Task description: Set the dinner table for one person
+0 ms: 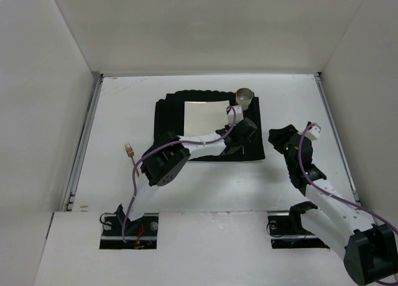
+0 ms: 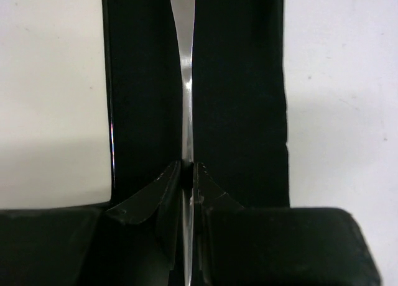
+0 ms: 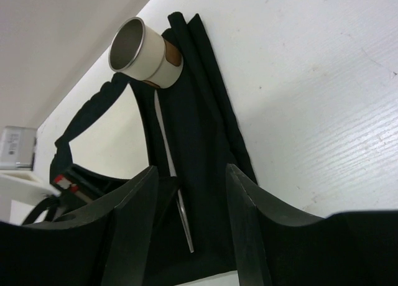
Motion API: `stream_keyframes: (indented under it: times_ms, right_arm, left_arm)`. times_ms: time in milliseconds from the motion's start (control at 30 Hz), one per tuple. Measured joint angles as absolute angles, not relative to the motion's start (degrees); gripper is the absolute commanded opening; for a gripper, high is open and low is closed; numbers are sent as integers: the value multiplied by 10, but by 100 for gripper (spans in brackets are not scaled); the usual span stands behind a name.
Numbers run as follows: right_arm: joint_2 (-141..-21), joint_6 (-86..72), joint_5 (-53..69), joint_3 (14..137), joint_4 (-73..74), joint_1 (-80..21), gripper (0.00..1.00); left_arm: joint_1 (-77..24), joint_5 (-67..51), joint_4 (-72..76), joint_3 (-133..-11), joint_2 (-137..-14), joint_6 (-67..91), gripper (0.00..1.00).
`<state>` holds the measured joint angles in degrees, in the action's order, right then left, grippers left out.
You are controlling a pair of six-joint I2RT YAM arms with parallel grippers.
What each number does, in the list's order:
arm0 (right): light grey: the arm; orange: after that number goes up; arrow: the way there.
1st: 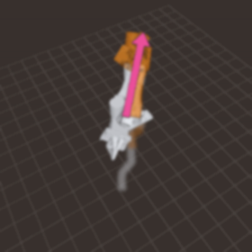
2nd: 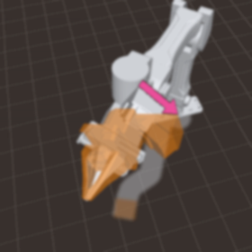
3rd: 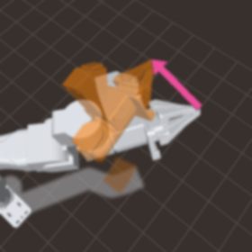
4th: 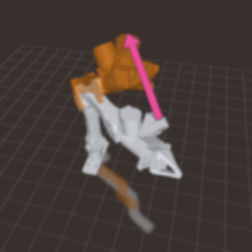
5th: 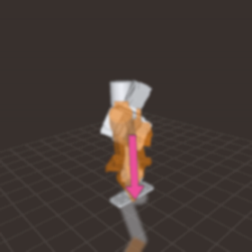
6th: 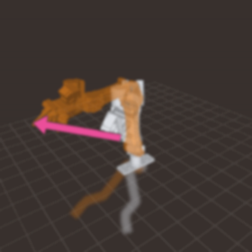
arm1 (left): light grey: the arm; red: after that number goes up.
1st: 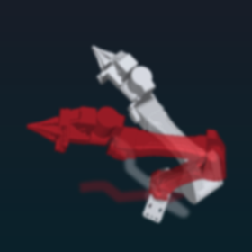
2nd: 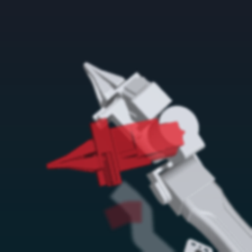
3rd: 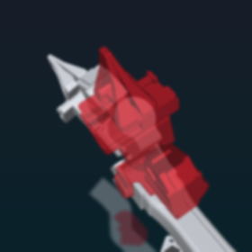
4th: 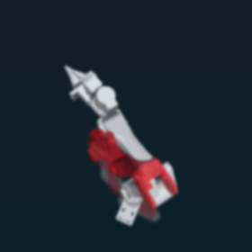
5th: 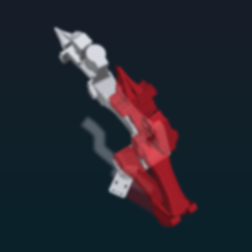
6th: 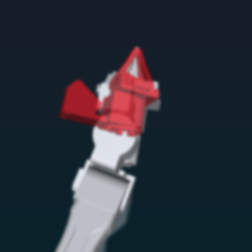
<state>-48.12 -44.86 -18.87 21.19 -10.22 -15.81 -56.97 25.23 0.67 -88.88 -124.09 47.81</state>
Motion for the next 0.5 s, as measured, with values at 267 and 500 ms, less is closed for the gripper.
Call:
stream_keyframes:
  times_ms: [267,500]
  right_arm:
    - [-481,-449,-181,212,-107,-158,54]
    - [-481,-449,-177,212,-109,-158,54]
  left_arm:
    - [-567,247,6,-900,-1268,490,3]
    - [-567,244,7,-901,-1270,495,3]
